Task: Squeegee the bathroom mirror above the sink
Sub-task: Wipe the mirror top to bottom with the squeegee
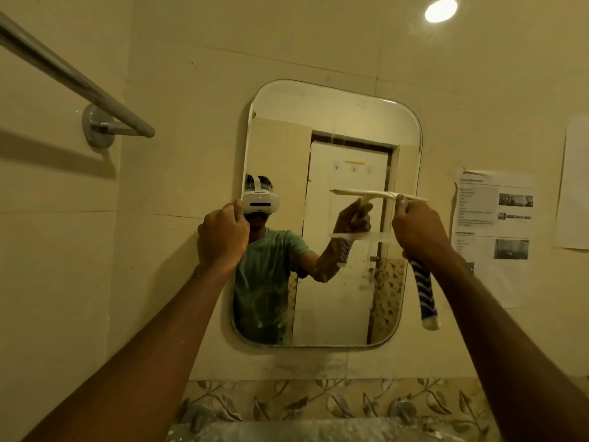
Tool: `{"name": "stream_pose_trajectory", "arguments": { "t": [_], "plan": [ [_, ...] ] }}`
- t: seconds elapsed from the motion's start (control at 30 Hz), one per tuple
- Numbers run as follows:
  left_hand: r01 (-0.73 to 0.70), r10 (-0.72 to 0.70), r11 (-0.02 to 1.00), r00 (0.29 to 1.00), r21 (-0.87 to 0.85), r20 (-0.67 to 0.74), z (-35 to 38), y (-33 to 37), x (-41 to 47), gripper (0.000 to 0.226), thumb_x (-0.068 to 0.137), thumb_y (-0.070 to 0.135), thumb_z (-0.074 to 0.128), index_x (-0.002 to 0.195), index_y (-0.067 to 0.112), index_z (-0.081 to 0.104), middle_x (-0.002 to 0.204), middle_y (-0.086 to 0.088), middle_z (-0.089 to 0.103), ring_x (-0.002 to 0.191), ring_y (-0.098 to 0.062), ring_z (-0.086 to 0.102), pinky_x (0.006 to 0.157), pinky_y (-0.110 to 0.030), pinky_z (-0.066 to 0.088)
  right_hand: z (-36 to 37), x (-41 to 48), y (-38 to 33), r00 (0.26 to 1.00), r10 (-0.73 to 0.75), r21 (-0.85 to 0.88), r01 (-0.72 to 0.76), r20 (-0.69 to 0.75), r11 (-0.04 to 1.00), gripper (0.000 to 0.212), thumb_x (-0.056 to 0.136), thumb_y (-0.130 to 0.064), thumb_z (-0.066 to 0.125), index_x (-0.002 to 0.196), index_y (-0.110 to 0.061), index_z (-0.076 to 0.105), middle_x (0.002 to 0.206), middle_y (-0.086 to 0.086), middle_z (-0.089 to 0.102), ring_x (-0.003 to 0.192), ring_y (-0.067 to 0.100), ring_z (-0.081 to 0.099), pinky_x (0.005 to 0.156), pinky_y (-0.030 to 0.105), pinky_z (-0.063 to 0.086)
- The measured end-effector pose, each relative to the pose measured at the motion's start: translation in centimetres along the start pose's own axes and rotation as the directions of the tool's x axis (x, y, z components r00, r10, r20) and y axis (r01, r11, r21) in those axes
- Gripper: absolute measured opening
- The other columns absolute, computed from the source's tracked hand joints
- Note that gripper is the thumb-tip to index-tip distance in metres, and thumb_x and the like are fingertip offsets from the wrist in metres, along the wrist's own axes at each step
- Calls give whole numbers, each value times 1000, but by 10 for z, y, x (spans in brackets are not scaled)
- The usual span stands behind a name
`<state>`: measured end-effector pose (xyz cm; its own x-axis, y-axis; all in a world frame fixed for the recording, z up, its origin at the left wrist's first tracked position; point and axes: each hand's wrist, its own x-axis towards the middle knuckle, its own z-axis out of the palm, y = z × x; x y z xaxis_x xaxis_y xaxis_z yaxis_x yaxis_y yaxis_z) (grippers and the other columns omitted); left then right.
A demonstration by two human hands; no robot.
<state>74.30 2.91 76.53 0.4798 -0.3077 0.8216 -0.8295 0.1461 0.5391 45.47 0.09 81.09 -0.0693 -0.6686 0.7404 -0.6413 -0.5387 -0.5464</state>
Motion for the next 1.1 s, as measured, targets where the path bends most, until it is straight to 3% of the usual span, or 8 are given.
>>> {"name": "stream_pose_trajectory", "arguments": {
  "t": [0.1,0.27,0.37,0.6,0.7,0.87,1.0,1.1],
  "plan": [
    [-3,2,1000,1000,-10,-19,2,0,-1,50,105,35,28,98,2,66,92,-19,70,88,-35,67,76,-36,48,17,-21,19,1000,-20,4,20,4,1000,43,105,-28,29,76,-10,54,59,5,53,44,13,47,42,23,39],
    [15,-15,1000,1000,-7,-9,1,1,-2,51,105,36,28,99,3,66,94,-19,70,90,-35,66,81,-38,49,37,-67,41,999,18,-51,-16,49,999,47,104,-32,27,75,-10,57,65,10,60,57,24,59,57,35,52],
    [26,-26,999,1000,-18,14,-2,3,-3,51,104,38,27,100,4,66,95,-19,70,91,-36,66,86,-44,53,23,-63,33,992,52,-19,-50,117,999,47,104,-32,29,75,-8,57,64,10,59,52,20,56,48,29,48],
    [9,-9,1000,1000,-6,12,1,1,-3,50,105,36,27,102,3,65,99,-20,70,96,-38,64,90,-44,47,-3,-7,4,1000,-10,30,10,15,1000,45,105,-31,30,70,-13,51,61,5,52,48,16,49,50,33,51],
    [4,-4,1000,1000,2,-10,4,-2,-3,49,104,36,28,101,4,65,100,-20,70,97,-39,63,89,-43,45,15,-29,25,1000,-21,24,21,20,999,44,105,-28,28,71,-13,52,59,5,53,44,13,48,44,24,42],
    [7,-7,1000,1000,0,-25,7,-2,-3,49,104,36,28,101,4,65,100,-20,70,98,-39,63,91,-43,45,51,-88,69,998,54,-2,-54,24,999,48,104,-33,27,75,-9,56,64,11,61,56,26,61,59,43,57],
    [24,-25,1000,1000,-14,-19,4,2,-6,48,105,35,28,103,4,65,102,-19,70,100,-37,64,92,-41,44,56,-116,78,993,97,-42,-95,70,995,45,104,-36,27,97,-6,60,67,5,60,56,20,59,57,37,56],
    [24,-24,1000,1000,-18,-9,2,4,-7,48,105,35,29,101,3,65,102,-20,69,99,-38,64,89,-41,45,44,-104,72,990,94,-12,-94,102,996,47,103,-37,28,86,-9,61,68,8,63,57,23,61,59,40,58]
  ]
}}
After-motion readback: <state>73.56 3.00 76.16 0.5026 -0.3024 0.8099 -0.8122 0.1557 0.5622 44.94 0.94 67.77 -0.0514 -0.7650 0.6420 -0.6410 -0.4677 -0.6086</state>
